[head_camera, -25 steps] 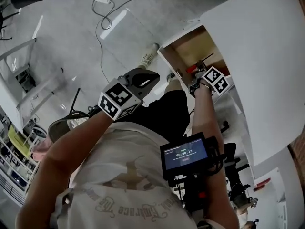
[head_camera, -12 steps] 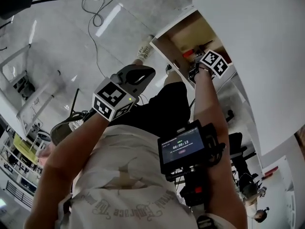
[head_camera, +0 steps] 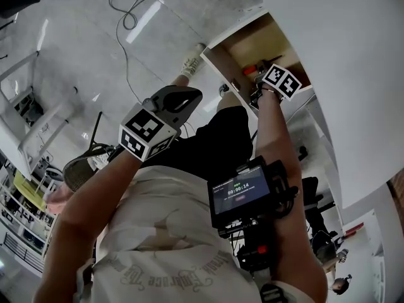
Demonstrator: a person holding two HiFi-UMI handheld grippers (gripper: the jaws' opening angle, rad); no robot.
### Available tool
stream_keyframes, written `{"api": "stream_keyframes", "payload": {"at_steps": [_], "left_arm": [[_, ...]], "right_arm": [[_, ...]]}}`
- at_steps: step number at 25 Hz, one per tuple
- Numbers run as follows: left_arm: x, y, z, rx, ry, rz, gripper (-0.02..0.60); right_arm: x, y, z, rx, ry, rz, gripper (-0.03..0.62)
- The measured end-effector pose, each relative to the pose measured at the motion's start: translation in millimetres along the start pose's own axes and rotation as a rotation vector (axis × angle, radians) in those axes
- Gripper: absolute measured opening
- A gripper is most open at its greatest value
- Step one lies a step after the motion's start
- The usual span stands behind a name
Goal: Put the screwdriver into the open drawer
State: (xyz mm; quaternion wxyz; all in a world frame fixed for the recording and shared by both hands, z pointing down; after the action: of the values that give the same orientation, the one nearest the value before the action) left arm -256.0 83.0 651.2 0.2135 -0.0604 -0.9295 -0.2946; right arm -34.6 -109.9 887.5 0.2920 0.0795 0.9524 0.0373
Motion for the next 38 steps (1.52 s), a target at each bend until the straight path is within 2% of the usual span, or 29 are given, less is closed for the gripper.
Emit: {"api": "stream_keyframes", "payload": {"at_steps": [9, 21, 25, 31, 38], "left_arm": [[-1, -8, -1, -0.004, -0.012, 0.002, 0.02], [3, -13, -1, -0.007, 0.014, -0.012, 0.02], [6, -19, 4, -0.007, 0.033, -0.027, 0.02], [4, -32, 24, -0.01, 0.067, -0.071, 0.02], [-4, -52, 59, -0.054, 0.1, -0.113, 0.02]], "right_arm": [[-5, 3, 2, -0.014, 0.067, 0.005, 0.077], [-4, 6, 12, -0.057, 0.061, -0.016, 0.094], [7, 9, 24, -0.095, 0.051, -0.017, 0.087], [31, 17, 60, -0.176, 0.024, -0.014, 0.043], [73, 30, 117, -0.226, -0.034, 0.015, 0.025]]}}
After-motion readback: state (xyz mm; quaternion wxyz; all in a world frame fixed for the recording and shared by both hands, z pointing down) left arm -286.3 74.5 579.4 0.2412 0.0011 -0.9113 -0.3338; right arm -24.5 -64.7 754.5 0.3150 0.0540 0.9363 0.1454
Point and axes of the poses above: the fingertips, and each gripper's own axes: z backward along the fingers, x to its left, y out of its underside, the point moved 9 cm from there along z, backward along the fingers, and after that the axes turned 10 degrees about -y, right-handed, at the moved point
